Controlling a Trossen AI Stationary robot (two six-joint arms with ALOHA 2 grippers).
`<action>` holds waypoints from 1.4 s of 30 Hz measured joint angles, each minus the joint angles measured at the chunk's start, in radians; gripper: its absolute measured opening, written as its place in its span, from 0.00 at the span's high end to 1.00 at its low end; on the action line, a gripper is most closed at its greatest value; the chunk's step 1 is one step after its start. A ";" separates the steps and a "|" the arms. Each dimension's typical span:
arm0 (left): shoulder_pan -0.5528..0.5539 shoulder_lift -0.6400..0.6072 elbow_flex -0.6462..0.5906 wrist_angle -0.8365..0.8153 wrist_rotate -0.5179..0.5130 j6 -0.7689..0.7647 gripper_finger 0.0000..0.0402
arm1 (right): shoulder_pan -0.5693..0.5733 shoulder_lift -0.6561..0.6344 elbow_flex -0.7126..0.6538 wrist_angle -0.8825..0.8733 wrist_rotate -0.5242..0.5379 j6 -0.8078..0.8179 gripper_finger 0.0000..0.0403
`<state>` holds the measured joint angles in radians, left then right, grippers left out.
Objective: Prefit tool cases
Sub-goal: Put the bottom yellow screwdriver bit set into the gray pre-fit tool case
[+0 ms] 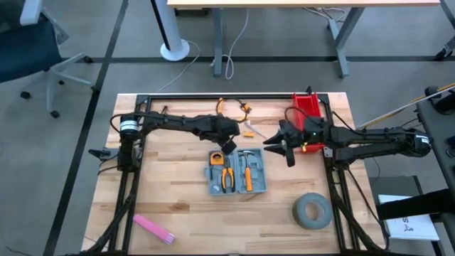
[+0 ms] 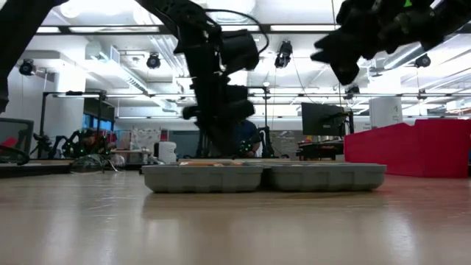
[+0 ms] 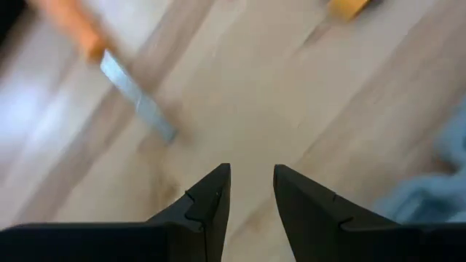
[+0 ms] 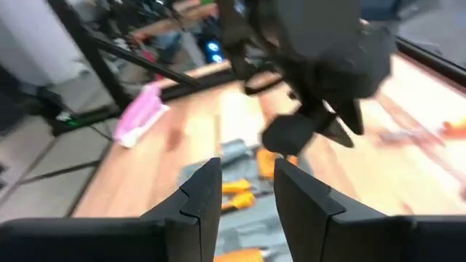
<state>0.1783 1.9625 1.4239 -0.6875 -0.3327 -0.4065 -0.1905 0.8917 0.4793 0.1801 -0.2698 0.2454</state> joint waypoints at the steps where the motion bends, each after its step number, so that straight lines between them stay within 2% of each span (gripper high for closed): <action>1: -0.001 0.000 0.000 0.040 0.004 0.029 0.72 | 0.000 0.000 0.000 -0.013 0.025 0.004 0.74; 4: -0.002 -0.007 0.000 0.138 0.066 0.048 0.72 | 0.000 0.000 0.000 -0.028 0.144 0.024 0.72; 7: -0.018 -0.018 0.001 0.224 0.074 -0.026 0.72 | 0.000 0.000 0.000 -0.032 0.231 0.017 0.71; 11: -0.067 -0.022 0.000 0.359 -0.028 -0.129 0.72 | 0.000 -0.006 -0.001 -0.051 0.245 -0.016 0.71; 15: -0.086 -0.034 0.000 0.474 -0.041 -0.063 0.72 | 0.000 -0.037 -0.002 -0.055 0.246 -0.031 0.73; 21: -0.005 -0.035 0.002 0.470 -0.031 -0.053 0.72 | 0.000 -0.040 -0.004 -0.029 0.376 -0.023 0.76; 28: 0.055 -0.035 0.001 0.459 0.116 -0.045 0.69 | 0.003 -0.042 -0.005 -0.050 0.368 0.067 0.77; 35: 0.053 -0.035 -0.035 0.487 0.115 -0.008 0.67 | 0.003 -0.015 -0.005 -0.098 0.381 0.111 0.76; 42: 0.070 -0.035 -0.070 0.546 0.115 0.065 0.69 | 0.002 0.069 -0.005 -0.094 0.459 0.148 0.73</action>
<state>0.2484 1.9278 1.3537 -0.1413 -0.2173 -0.3412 -0.1889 0.9607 0.4744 0.0862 0.1888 0.3934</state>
